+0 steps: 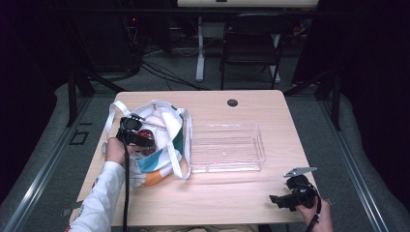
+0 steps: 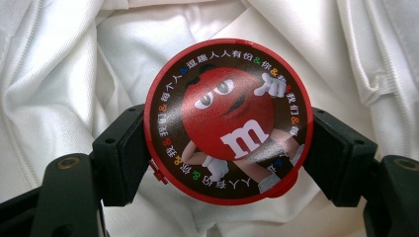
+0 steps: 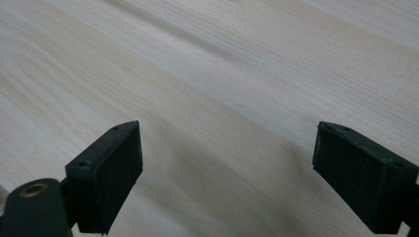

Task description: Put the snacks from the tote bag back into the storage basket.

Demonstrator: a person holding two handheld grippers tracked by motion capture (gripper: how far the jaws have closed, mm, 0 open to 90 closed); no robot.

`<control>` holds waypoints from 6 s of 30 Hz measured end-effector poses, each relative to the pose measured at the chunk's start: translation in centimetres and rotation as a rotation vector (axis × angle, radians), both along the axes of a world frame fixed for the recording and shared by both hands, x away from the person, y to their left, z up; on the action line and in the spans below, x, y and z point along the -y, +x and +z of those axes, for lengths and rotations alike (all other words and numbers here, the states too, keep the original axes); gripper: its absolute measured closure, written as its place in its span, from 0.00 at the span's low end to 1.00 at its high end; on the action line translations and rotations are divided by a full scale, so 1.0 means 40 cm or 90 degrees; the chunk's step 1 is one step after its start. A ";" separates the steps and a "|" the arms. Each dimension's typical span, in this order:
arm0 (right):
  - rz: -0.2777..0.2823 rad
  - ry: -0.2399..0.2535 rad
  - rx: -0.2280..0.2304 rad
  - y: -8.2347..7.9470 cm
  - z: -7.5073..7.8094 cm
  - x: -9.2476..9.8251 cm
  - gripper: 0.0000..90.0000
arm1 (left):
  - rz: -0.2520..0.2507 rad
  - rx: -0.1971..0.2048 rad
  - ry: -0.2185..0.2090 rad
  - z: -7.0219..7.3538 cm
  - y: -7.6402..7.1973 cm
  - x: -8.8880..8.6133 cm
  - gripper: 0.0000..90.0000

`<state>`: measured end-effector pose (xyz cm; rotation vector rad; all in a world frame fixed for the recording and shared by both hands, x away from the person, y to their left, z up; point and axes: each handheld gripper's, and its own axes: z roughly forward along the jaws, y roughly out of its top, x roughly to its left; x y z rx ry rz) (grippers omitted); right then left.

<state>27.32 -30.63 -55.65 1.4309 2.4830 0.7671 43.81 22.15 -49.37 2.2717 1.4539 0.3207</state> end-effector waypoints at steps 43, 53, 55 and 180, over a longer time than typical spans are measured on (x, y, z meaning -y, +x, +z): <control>-0.005 0.003 0.007 0.001 0.001 0.001 0.13 | -0.042 0.046 -0.024 0.126 -0.061 -0.002 0.29; -0.008 -0.001 0.004 0.003 0.000 0.001 0.13 | -0.058 0.075 -0.032 0.181 -0.064 0.022 0.29; -0.011 -0.001 0.006 0.002 -0.001 0.000 0.13 | -0.059 0.078 -0.032 0.187 -0.064 0.026 0.29; -0.009 0.000 0.005 -0.003 -0.001 0.006 0.13 | -0.281 -0.028 -0.031 0.022 -0.050 0.459 0.29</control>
